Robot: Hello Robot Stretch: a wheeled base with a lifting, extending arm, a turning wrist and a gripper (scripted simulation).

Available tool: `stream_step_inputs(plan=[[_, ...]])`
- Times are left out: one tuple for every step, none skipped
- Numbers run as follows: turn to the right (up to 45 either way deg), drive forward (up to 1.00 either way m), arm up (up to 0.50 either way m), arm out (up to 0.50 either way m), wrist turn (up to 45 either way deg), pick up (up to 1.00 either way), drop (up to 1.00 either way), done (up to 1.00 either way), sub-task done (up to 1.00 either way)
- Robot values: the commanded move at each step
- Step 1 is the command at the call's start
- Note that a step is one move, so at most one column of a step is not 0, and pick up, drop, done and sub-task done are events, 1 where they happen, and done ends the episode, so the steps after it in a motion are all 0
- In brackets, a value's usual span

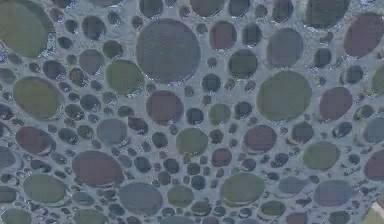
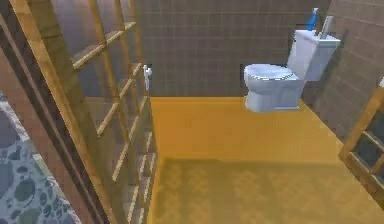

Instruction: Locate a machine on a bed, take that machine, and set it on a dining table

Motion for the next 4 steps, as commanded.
stream_step_inputs(plan=[[45.0,0.00,0.00,0.00,0.0,0.00,0.00,0.00,0.00],[45.0,0.00,0.00,0.00,0.0,0.00,0.00,0.00,0.00],[9.0,0.00,0.00,0.00,0.0,0.00,0.00,0.00,0.00],[0.0,1.00,0.00,0.00,0.0,0.00,0.00,0.00,0.00]])
